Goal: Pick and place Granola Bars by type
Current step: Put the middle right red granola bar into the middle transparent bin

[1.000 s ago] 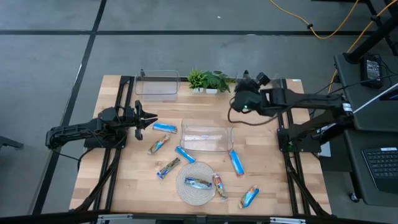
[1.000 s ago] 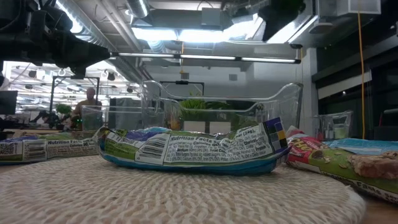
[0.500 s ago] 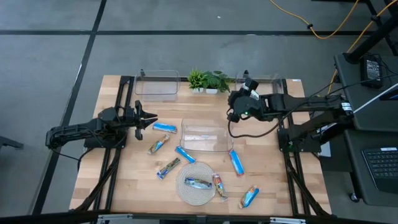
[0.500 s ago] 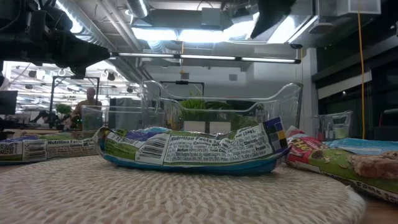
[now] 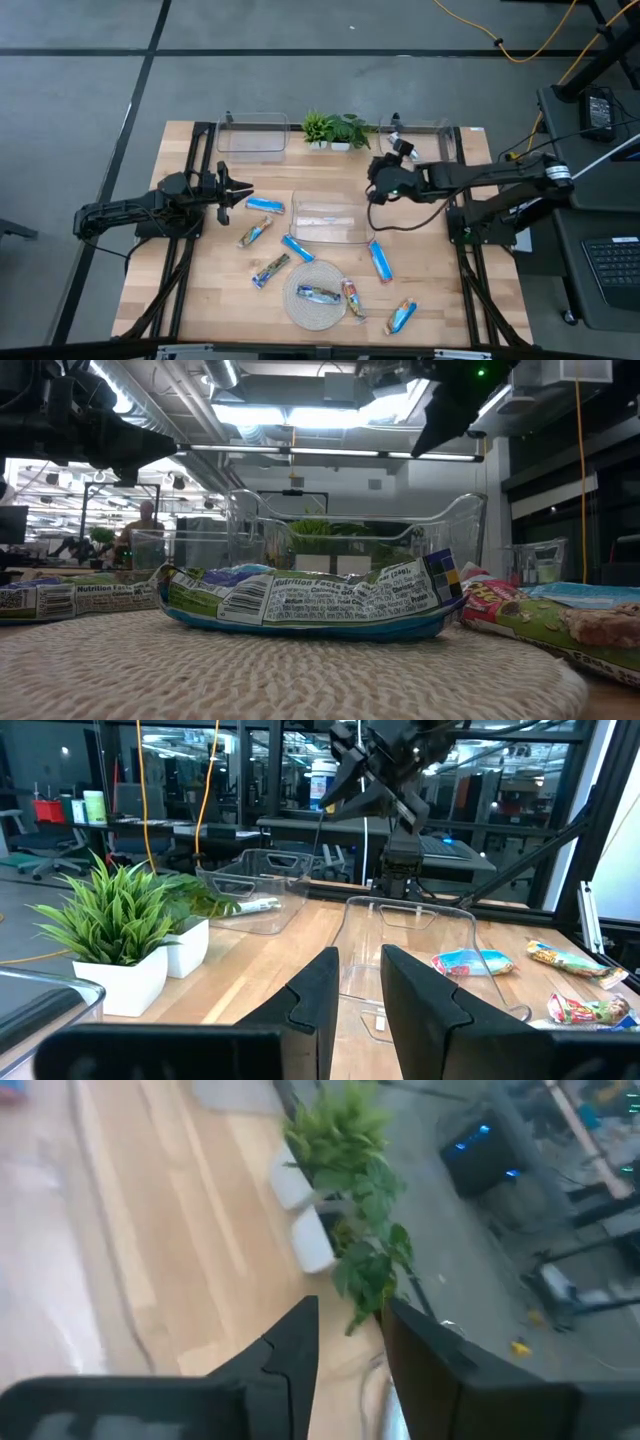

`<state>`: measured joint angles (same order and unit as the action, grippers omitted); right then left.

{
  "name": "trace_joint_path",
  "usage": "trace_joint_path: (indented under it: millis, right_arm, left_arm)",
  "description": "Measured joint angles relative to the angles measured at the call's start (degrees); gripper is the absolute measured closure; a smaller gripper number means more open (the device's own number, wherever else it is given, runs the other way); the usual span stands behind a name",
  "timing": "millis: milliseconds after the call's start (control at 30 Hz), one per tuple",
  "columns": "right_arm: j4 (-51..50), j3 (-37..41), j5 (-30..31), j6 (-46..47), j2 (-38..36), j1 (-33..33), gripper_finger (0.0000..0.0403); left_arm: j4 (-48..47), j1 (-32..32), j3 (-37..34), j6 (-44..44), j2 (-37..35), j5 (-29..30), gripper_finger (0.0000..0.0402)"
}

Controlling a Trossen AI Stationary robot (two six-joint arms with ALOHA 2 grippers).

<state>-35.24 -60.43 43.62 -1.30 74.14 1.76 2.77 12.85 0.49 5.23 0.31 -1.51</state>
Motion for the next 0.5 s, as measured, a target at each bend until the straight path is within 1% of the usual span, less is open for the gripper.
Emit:
trace_joint_path:
  millis: [67, 200, 267, 333, 500]
  right_arm:
    - [2.92, 1.64, -2.82, -0.57, -2.00, 0.00, 0.0286]
    - [9.89, 4.76, -11.06, -2.11, -6.23, 0.00, 0.0286]
    - [12.35, 6.16, -13.98, -2.43, -7.74, 0.00, 0.0286]
    - [13.61, 7.26, -15.44, -2.46, -8.63, 0.00, 0.0286]
    - [12.97, 8.33, -16.38, -2.03, -9.22, 0.00, 0.0286]
  left_arm:
    - [0.01, -0.01, 0.01, 0.00, 0.00, 0.01, 0.0329]
    - [0.01, 0.01, 0.00, 0.00, 0.01, 0.01, 0.0329]
    - [0.01, -0.01, 0.00, 0.00, 0.01, 0.01, 0.0329]
    - [0.01, 0.00, 0.00, 0.00, 0.00, 0.01, 0.0329]
    - [0.01, 0.01, 0.02, 0.00, 0.01, 0.01, 0.0329]
